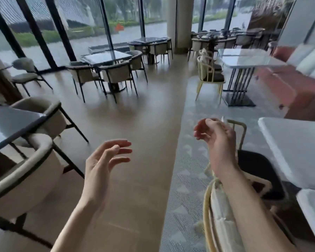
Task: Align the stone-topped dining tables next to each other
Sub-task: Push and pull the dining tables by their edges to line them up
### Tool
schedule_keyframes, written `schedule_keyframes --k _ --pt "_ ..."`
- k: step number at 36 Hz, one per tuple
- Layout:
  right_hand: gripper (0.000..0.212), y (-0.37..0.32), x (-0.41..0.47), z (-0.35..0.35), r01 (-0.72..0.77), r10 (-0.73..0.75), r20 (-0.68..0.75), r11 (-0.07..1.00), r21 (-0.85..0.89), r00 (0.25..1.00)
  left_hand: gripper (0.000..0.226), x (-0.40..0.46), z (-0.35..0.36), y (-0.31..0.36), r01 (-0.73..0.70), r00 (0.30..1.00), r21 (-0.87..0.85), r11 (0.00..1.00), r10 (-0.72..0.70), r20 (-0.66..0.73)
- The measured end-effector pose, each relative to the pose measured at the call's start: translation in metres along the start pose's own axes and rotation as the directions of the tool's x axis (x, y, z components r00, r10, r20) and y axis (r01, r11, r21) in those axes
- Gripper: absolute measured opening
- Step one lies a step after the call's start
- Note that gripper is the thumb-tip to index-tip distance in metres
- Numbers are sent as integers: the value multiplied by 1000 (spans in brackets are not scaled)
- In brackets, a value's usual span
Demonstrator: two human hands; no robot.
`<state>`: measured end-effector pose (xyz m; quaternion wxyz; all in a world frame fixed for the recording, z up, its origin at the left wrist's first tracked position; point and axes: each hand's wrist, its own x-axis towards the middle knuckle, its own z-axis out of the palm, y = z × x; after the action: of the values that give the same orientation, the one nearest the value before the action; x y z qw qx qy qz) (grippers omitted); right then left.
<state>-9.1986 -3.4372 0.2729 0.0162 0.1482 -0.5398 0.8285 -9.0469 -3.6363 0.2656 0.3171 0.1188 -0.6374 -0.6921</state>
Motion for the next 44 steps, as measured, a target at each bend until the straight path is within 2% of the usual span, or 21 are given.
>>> schedule_keyframes --k 3,8,18,23,28,35,39,44 --pt "30 28 59 38 3 -2 -20 998 55 1000 28 79 -16 -6 -35 999 21 999 34 41" --pt "25 54 148 87 35 -35 -5 999 3 999 27 203 -27 -10 -91 993 8 996 91 70" --pt "23 108 331 118 116 -128 -115 987 -107 985 26 432 27 -88 -36 966 -102 994 61 253" --pt "24 126 428 121 155 -199 -247 970 -188 948 28 558 93 -115 0 905 -144 990 61 420" --pt "24 118 498 115 184 -264 -287 943 -278 921 27 643 165 -118 35 846 -193 981 74 528" --pt "25 121 612 78 242 -356 -384 918 -314 852 26 744 271 -150 38 720 -216 976 123 683" --pt "25 151 686 44 236 -349 -391 922 -308 852 28 801 322 -199 55 715 -212 976 110 691" --pt "30 189 792 -8 170 -280 -371 938 -303 885 25 882 395 -256 91 766 -182 979 48 641"
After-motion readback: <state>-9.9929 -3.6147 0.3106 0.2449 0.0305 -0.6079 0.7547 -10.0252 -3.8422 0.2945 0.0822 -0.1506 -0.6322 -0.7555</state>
